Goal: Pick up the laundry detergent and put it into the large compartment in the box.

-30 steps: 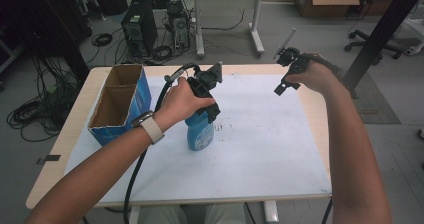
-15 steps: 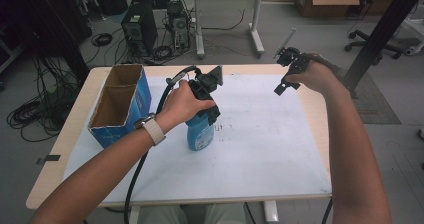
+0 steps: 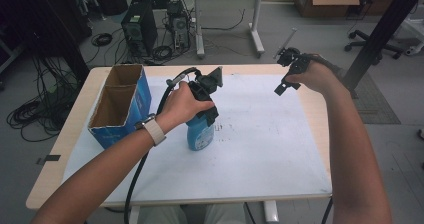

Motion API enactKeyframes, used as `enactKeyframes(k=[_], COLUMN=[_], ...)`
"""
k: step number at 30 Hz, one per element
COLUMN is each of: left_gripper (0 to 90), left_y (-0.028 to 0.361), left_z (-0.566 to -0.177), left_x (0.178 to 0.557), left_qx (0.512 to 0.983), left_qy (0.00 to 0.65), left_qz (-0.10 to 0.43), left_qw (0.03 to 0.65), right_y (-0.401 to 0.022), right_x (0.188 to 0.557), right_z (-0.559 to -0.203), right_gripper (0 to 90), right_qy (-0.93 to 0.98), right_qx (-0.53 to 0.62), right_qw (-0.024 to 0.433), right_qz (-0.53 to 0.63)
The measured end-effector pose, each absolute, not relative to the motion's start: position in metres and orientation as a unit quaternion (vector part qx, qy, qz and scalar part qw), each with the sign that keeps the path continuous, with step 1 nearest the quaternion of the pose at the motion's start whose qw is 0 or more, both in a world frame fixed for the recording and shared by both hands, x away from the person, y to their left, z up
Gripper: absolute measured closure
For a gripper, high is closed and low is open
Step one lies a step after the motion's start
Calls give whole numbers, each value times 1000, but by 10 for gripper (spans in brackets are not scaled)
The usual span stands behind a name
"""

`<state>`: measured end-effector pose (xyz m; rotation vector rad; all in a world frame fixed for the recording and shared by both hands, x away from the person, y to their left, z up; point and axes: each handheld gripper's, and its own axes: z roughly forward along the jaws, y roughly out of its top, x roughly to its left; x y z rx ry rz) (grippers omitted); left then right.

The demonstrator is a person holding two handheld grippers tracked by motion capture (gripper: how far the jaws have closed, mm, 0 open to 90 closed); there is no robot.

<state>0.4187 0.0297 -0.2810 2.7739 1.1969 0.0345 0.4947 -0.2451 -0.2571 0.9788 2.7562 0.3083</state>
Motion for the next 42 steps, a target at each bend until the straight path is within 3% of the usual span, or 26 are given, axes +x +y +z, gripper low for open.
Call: enactKeyframes(k=[23,42], left_gripper=[360,369], left_y=[30,35], left_z=[-283,-274], left_x=[419,422], left_qx=[921,918], left_qy=[385,390], left_qz=[19,6], left_qw=[59,66], right_y=[-247,-247], right_x=[494,494], right_z=[-257,-258], right_gripper=[103,105], right_qy=[932,932], right_qx=[333,333], right_qw=[100,99], right_qz=[105,105])
